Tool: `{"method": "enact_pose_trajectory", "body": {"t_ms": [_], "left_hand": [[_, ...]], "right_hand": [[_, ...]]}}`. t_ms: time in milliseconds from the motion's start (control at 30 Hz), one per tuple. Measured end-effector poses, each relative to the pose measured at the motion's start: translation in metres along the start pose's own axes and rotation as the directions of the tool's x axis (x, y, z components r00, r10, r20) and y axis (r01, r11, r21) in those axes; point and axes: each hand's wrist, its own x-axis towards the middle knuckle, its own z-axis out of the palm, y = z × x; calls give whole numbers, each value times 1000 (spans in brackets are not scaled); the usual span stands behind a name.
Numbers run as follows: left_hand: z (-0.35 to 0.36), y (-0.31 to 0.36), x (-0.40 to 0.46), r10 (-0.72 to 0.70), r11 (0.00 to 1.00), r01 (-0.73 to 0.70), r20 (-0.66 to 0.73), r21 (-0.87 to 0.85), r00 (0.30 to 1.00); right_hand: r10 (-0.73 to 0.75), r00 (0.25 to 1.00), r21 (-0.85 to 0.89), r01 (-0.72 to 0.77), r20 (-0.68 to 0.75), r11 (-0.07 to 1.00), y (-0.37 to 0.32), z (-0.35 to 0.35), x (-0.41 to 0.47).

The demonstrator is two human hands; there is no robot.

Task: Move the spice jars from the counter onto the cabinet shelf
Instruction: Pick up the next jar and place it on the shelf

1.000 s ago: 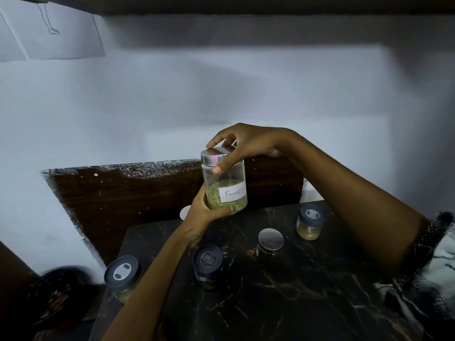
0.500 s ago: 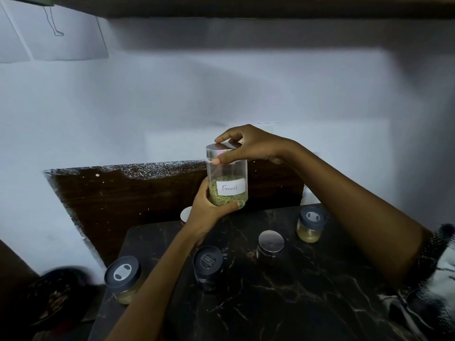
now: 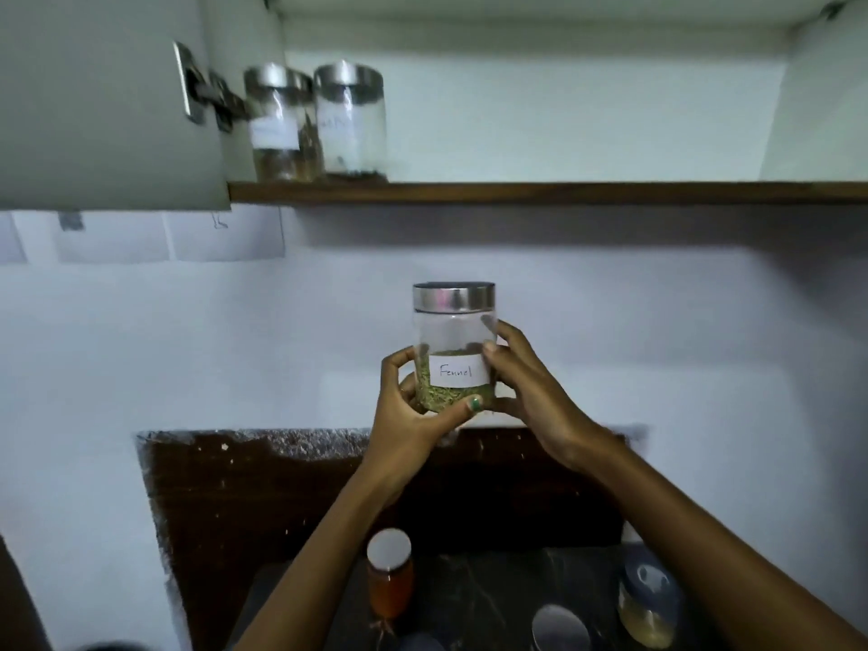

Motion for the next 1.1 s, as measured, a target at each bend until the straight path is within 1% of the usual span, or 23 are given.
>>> {"method": "enact_pose_trajectory", "body": {"t_ms": [167, 267, 367, 467, 633, 700, 833, 967, 1033, 1100], "left_hand": [[1, 41, 38, 158, 985, -158, 10, 68, 987], [0, 63, 60, 253, 964, -252, 1, 89, 967], [-1, 84, 86, 322, 936, -313, -31, 162, 946], [-2, 106, 109, 371, 902, -333, -101, 274, 923], [-3, 130, 141, 413, 873, -329, -185, 361, 892], [-3, 131, 150, 410, 860, -289, -232, 420, 882], [-2, 123, 163, 398, 815, -161, -336, 557, 853], [-1, 118, 170, 401, 773, -99, -361, 627, 842], [-1, 118, 173, 408, 753, -78, -371, 653, 834], [-1, 116, 176, 423, 730, -63, -377, 681, 824]], "right_hand": [[-200, 971, 55, 208, -129, 977, -33, 2, 23], [-301, 936, 31, 311, -183, 950, -56, 1, 42], [-403, 889, 17, 416, -218, 909, -81, -1, 65], [-462, 850, -12, 475, -252, 880, -104, -3, 90], [-502, 817, -79, 502, -283, 861, -123, -6, 128], [-506, 814, -111, 496, -286, 861, -123, -6, 139], [-509, 807, -225, 459, -298, 860, -115, -4, 156], [-517, 805, -325, 424, -292, 845, -109, -3, 164], [-518, 804, -411, 383, -292, 827, -106, -4, 166], [-535, 795, -517, 343, -285, 784, -103, -4, 169]]}}
